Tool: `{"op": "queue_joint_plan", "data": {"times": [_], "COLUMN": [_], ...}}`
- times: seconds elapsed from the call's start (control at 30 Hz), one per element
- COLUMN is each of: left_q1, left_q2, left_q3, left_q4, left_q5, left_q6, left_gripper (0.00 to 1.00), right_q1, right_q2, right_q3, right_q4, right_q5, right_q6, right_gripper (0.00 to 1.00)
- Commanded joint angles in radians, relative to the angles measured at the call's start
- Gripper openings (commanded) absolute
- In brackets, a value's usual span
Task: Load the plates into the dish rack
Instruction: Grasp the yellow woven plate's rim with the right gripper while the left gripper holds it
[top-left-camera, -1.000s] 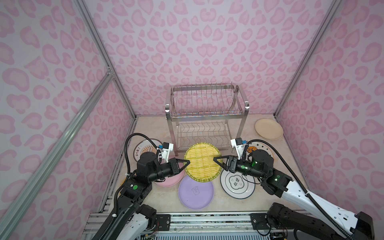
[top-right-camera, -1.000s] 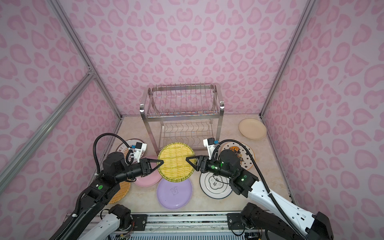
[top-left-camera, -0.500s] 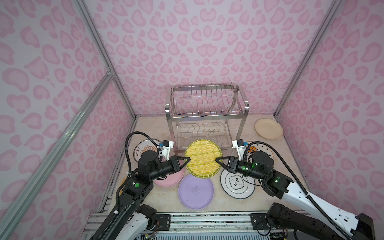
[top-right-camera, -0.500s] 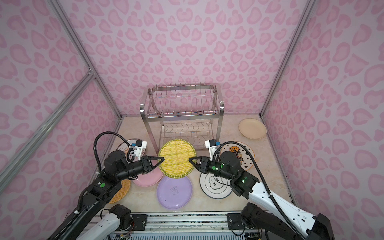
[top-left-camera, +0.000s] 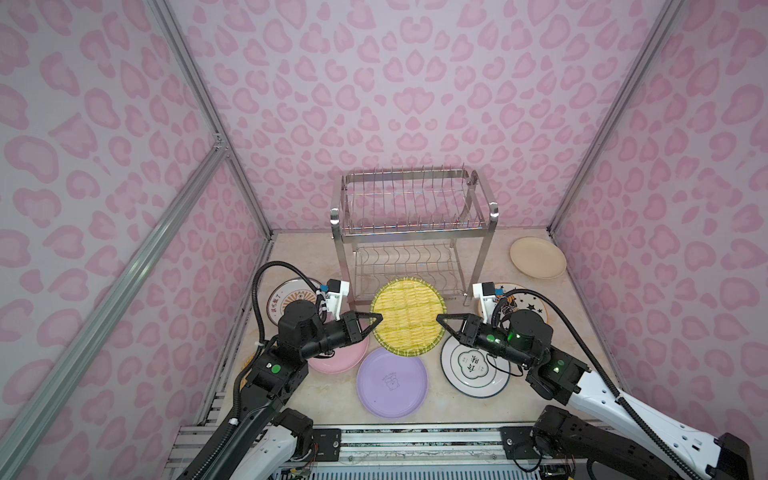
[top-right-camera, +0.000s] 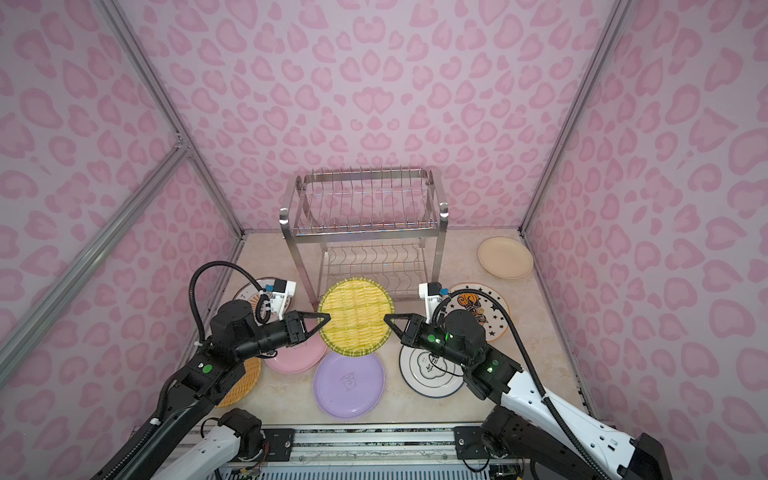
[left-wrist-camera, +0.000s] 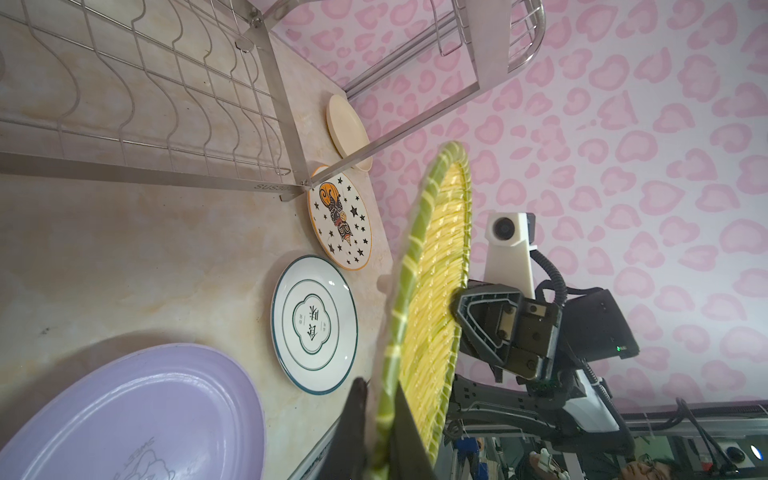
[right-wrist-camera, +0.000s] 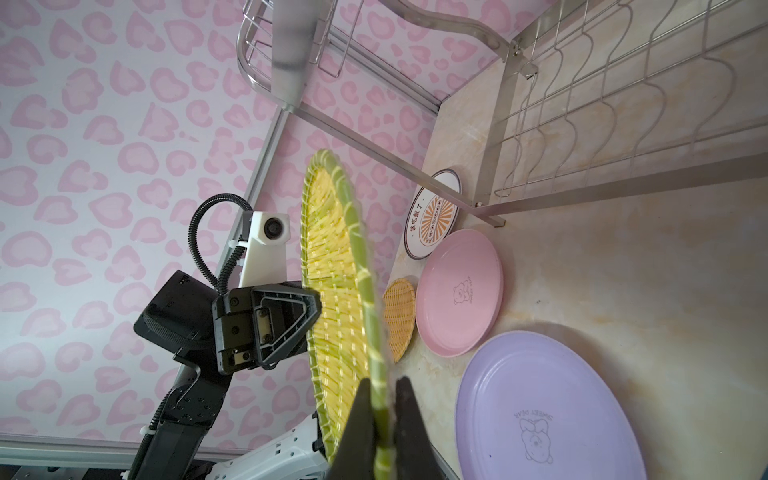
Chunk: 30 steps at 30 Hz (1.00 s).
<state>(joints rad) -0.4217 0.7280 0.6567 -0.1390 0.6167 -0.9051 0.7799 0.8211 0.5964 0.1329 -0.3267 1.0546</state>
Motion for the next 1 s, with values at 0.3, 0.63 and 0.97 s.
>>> {"op": "queue_joint_plan", "data": {"times": [0.3,0.63,0.97], "left_q1": [0.003,0.003,0.002], "left_q2": [-0.027,-0.232,-0.587], "left_q3": [0.015,0.140,0.052], "left_q4": [0.005,-0.099,-0.172], "left_q5": [-0.066,-0.048,-0.309], "left_q6": [0.051,0.261,0.448], "left_gripper": [0.69,0.98,0.98], "right_q1": [0.071,0.082,0.092], "right_q2": [-0.062,-0.091,-0.026], "right_q3": [0.107,0.219,0.457], "right_q4": [-0.217,-0.206,-0.262], "right_q5": [0.302,0.314,0.356], "right_q6": [-0.113,-0.223,-0.386], "right_gripper": [0.00,0.00,0.00]}}
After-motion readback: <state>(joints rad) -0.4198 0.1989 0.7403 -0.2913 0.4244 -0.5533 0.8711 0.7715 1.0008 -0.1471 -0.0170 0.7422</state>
